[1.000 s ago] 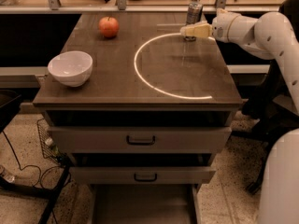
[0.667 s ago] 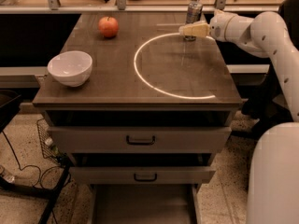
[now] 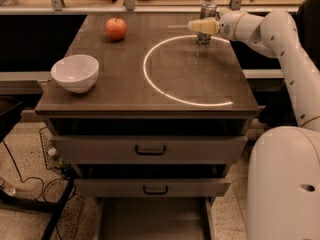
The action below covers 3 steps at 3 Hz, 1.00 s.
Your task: Move redbull can near white bowl
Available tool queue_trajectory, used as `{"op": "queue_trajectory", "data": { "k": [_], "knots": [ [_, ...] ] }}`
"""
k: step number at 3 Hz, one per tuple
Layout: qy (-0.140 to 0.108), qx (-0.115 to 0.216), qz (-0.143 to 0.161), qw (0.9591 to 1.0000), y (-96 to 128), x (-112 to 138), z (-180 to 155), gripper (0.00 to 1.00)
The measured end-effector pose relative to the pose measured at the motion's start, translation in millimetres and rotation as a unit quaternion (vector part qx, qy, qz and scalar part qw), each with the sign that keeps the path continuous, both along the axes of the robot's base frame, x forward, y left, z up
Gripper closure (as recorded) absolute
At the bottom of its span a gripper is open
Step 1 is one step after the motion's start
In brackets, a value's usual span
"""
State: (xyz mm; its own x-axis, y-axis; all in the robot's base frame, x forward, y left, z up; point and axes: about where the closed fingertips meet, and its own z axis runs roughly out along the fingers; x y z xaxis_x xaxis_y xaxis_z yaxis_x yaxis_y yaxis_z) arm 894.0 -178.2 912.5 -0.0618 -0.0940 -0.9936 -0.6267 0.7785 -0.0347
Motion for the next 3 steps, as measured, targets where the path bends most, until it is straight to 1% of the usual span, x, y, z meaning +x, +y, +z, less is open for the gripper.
{"op": "queue_trajectory", "data": {
  "k": [1, 3],
  "knots": [
    [-0.003, 0.017, 0.001, 0.9999, 5.5, 9.0, 3.2, 0.4],
    [-0.002, 0.017, 0.005, 0.9998, 11.7, 10.5, 1.7, 0.85]
  ]
}}
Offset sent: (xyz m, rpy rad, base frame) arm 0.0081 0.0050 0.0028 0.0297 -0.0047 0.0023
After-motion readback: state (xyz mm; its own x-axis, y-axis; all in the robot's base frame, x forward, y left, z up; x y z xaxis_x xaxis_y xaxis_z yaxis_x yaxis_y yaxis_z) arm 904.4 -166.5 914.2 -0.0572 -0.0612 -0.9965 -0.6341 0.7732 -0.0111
